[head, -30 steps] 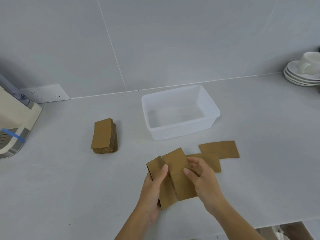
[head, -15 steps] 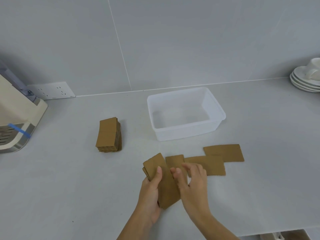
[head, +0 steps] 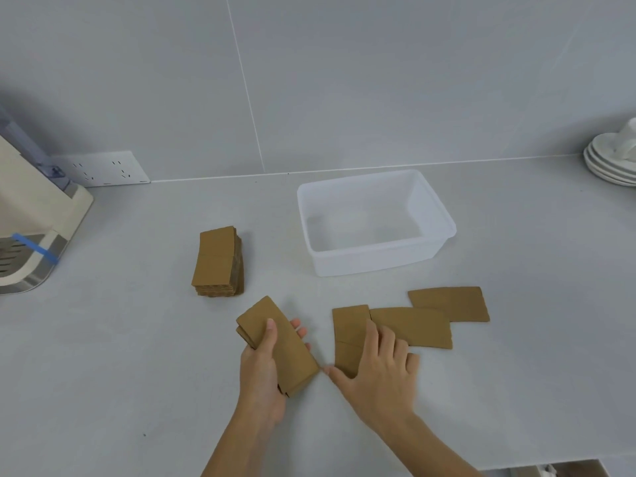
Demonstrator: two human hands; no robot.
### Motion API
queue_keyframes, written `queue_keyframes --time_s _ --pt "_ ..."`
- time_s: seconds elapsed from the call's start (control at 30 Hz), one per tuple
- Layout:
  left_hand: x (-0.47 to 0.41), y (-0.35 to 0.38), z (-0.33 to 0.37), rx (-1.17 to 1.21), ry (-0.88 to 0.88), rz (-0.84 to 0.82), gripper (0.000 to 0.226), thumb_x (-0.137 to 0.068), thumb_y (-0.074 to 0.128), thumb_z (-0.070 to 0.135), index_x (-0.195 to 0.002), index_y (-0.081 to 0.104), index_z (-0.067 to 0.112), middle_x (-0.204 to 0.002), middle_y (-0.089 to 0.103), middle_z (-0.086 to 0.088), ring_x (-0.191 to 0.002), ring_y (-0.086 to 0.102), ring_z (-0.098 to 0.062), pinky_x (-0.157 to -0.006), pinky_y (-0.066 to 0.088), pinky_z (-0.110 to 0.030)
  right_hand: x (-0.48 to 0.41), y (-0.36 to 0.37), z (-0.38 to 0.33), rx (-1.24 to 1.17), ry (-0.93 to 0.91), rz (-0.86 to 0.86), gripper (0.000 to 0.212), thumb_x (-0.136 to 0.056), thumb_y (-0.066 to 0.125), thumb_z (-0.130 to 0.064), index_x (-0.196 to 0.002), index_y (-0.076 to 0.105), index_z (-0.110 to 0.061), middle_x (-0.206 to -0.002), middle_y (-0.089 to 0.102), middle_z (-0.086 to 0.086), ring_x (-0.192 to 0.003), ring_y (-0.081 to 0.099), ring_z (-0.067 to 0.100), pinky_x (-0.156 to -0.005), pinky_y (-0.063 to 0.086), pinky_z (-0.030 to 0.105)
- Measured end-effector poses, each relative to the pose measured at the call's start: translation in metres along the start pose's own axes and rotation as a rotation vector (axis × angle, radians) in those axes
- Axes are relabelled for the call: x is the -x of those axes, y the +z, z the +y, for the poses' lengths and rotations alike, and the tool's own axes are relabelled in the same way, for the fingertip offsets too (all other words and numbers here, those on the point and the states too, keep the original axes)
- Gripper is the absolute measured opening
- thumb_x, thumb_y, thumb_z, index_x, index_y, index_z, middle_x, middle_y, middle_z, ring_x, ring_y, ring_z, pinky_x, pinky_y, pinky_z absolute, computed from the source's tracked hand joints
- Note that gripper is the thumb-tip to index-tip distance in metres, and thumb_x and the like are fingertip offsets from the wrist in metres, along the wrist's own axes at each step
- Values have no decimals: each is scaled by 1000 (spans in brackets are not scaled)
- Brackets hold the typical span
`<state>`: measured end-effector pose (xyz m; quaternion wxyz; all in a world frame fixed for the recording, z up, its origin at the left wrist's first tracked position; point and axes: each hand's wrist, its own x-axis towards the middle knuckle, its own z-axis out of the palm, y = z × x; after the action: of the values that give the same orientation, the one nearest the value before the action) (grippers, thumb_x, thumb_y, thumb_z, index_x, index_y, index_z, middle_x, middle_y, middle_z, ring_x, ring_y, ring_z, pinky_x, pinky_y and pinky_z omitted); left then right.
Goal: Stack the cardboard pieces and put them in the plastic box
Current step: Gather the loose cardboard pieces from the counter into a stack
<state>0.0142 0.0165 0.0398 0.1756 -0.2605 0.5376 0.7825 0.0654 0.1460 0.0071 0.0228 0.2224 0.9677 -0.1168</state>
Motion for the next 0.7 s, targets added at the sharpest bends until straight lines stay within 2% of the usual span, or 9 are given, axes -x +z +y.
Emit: queue_keyframes --time_s 0.1,0.17,0.23,0.3,0.37,0.47,0.53,0.6,0.7 --pt "-5 -3 3 34 3 0 30 -93 50 33 -103 67 10 -94 74 -9 -86 67 -28 -77 54 -41 -2 0 -2 -34 -4 -24 82 -41 83 -51 -105 60 -5 -87 65 12 -74 63 29 -59 53 41" --pt "-6 -4 4 39 -10 -1 29 -93 51 33 -102 67 10 -87 76 -6 -84 68 -28 -74 54 -40 -3 0 -1 -99 24 -14 75 -47 86 -34 -109 57 -3 -92 63 15 -82 63 33 -65 52 43" --pt "-6 -3 3 44 -40 -3 29 -92 52 33 -104 67 10 -87 77 -5 -85 68 -28 -73 55 -40 -5 -5 0 -171 53 -5 70 -63 78 -24 -123 47 -5 -111 57 16 -100 57 33 -81 47 44" --pt "-4 -2 1 59 -77 -1 30 -92 52 33 -106 65 9 -95 75 -9 -91 67 -29 -71 55 -39 -8 -8 2 -212 45 -26 71 -75 67 -23 -135 32 -11 -128 45 9 -115 46 27 -94 37 39" --pt "-1 1 1 75 -110 -11 32 -92 53 33 -109 64 8 -102 73 -12 -96 66 -30 -71 55 -39 -11 -10 5 -321 47 -8 75 -75 65 -24 -138 25 -14 -133 38 4 -121 40 22 -96 32 35" --pt "-1 6 -2 61 -137 -32 34 -90 55 36 -105 66 7 -97 74 -13 -86 67 -29 -75 56 -42 -13 -19 3 -493 47 26 74 -72 69 -24 -135 30 -12 -129 40 5 -120 39 21 -95 31 33" --pt "0 10 -4 35 -154 -71 36 -88 54 41 -98 68 9 -89 75 -11 -78 69 -27 -75 56 -44 -10 -24 -2 -545 -36 76 68 -70 66 -34 -128 39 -9 -121 45 5 -114 43 21 -93 30 29" --pt "-1 14 -5 25 -167 -130 44 -84 51 50 -102 68 13 -97 75 -11 -86 70 -27 -73 57 -41 -6 -31 -11 -572 -117 91 65 -68 58 -41 -123 44 -9 -118 44 3 -111 43 19 -95 30 28" --pt "-1 20 -6 63 -188 -191 65 -70 49 62 -110 65 13 -106 73 -13 -97 68 -28 -73 55 -39 0 -32 -19 -624 -198 45 59 -68 54 -40 -119 45 -13 -114 35 -6 -109 40 14 -97 36 31"
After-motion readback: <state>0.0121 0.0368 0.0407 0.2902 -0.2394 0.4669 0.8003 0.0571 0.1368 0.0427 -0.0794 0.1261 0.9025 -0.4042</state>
